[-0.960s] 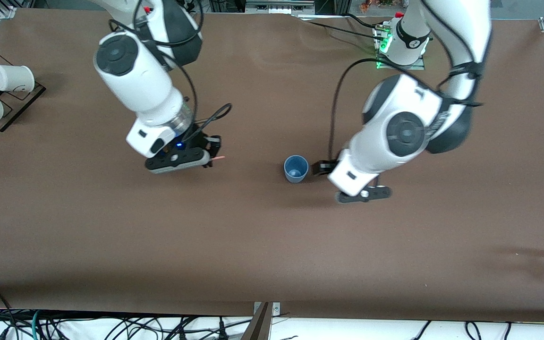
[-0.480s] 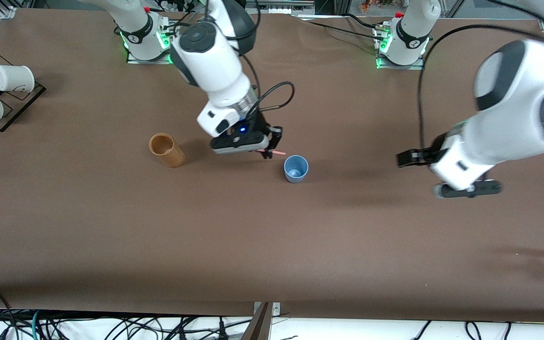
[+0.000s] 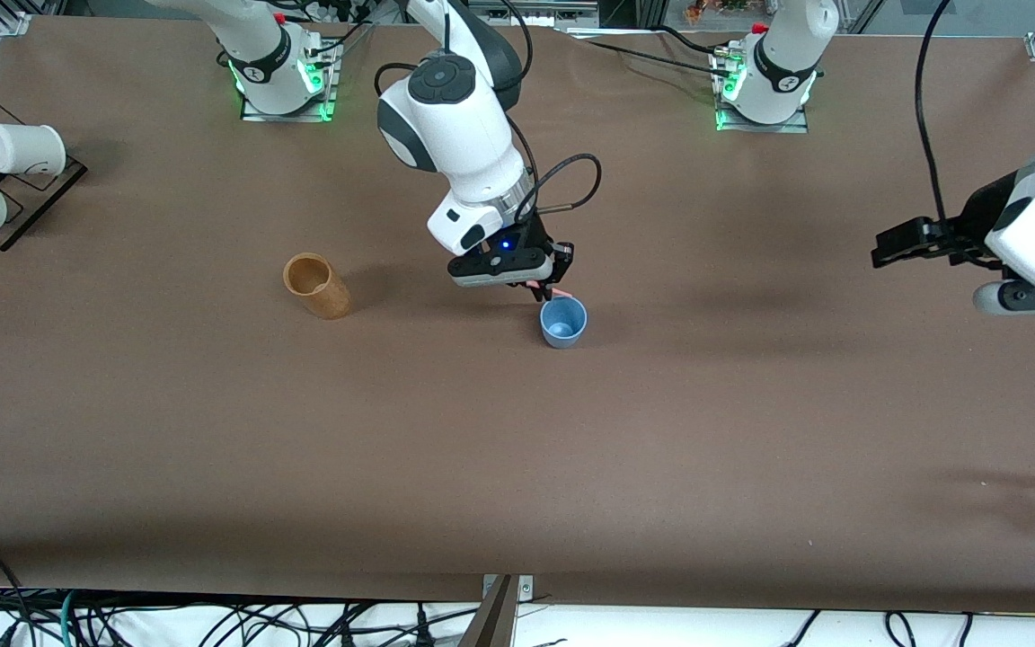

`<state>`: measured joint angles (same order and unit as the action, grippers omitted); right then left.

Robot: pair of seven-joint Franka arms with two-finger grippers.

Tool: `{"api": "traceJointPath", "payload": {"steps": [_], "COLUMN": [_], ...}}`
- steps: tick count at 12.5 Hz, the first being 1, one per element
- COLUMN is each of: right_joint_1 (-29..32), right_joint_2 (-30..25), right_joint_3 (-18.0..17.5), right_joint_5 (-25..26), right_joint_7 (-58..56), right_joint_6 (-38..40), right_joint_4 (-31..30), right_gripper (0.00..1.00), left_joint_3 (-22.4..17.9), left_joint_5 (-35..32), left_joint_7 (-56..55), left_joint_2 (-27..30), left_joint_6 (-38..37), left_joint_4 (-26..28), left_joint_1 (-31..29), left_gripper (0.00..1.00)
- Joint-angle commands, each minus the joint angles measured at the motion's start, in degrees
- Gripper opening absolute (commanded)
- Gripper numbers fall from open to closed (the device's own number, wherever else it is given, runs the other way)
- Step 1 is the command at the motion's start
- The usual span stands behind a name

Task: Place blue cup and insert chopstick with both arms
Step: 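Carry the chopstick over the blue cup while the left gripper withdraws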

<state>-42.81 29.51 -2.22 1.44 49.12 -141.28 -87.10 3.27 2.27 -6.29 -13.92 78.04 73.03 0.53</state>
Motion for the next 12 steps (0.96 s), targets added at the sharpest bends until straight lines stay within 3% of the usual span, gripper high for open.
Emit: {"api": "traceJointPath", "payload": {"steps": [1,4,7,8,11,12], "right_joint_1": [-0.52,-0.52,-0.61,-0.53,-0.7,-0.7], "right_joint_2": [0.99,2.13,3.01,3.1,3.1,3.01], "right_joint_3": [0.46,0.55,0.55,0.55,0.55,0.55], "right_joint_5": [1.46,2.68,3.66,3.66,3.57,3.66], "right_joint_7": [1.33,1.42,1.42,1.51,3.43,3.44], "right_joint_6": [0.13,0.04,-0.48,-0.57,-0.66,-0.66], "right_joint_4": [1.84,1.76,1.76,1.76,1.76,1.84], "right_gripper": [0.0,0.0,0.01,0.1,0.59,0.69], "left_joint_3": [0.07,0.16,0.25,0.25,0.16,0.16], "left_joint_5": [-1.91,-2.0,-1.91,-1.91,-1.83,-1.83], "left_joint_7": [4.09,4.79,4.53,4.53,4.61,4.53], "left_joint_2": [4.43,6.36,5.4,5.31,4.17,4.17], "left_joint_6": [0.62,2.11,1.24,1.24,1.24,1.24], "left_joint_4": [6.76,9.4,8.62,8.53,8.27,8.27], "left_joint_1": [-0.88,-0.7,-0.79,-0.79,-1.4,-1.49], "left_gripper": [1.0,1.0,1.0,1.0,1.0,1.0]}}
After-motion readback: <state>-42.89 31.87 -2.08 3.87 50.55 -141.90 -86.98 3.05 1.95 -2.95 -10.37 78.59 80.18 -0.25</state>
